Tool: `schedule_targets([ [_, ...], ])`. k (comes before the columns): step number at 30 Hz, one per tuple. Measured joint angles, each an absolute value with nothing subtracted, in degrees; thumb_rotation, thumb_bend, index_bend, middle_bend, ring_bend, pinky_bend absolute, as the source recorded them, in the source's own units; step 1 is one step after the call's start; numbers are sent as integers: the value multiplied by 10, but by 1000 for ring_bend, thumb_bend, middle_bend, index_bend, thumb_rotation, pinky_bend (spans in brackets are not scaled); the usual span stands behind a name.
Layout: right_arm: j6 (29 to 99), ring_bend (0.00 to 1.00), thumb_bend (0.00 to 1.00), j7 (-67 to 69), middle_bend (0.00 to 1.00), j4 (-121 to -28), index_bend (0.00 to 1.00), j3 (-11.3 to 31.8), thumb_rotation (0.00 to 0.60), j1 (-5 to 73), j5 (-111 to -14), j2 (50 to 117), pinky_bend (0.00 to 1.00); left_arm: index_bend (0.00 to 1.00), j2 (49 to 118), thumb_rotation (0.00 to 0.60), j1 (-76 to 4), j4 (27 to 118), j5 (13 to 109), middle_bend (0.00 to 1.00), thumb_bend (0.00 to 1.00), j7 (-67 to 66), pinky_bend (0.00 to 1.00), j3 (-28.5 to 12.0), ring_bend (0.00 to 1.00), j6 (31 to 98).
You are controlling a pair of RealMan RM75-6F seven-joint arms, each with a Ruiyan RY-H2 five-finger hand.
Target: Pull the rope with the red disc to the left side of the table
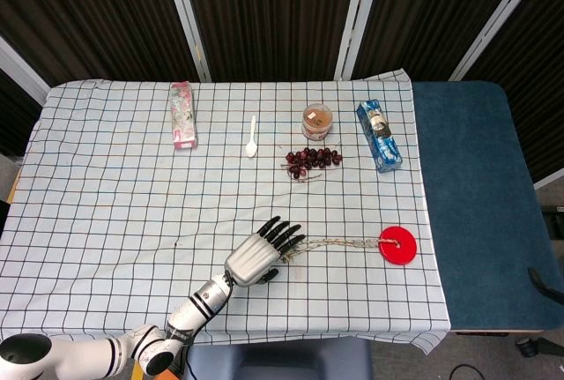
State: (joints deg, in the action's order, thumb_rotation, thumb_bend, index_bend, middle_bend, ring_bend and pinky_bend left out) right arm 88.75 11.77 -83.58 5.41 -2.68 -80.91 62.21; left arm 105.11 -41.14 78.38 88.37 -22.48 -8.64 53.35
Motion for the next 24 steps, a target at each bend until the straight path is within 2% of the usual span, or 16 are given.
schedule_targets([
  [5,882,0,374,118,0,-831,0,56,600,-27,-803,624,0,0,1069,600,-424,734,885,0,365,-219,0,-83,0,533],
  [11,877,0,374,114,0,-827,0,57,600,-26,-801,626,0,59,1080,600,-435,690,889,0,366,-200,0,-67,0,539],
  [24,874,0,374,111,0,-828,0,60,600,-27,-797,625,0,340,1106,600,-449,635,890,0,368,-179,0,-60,0,551],
])
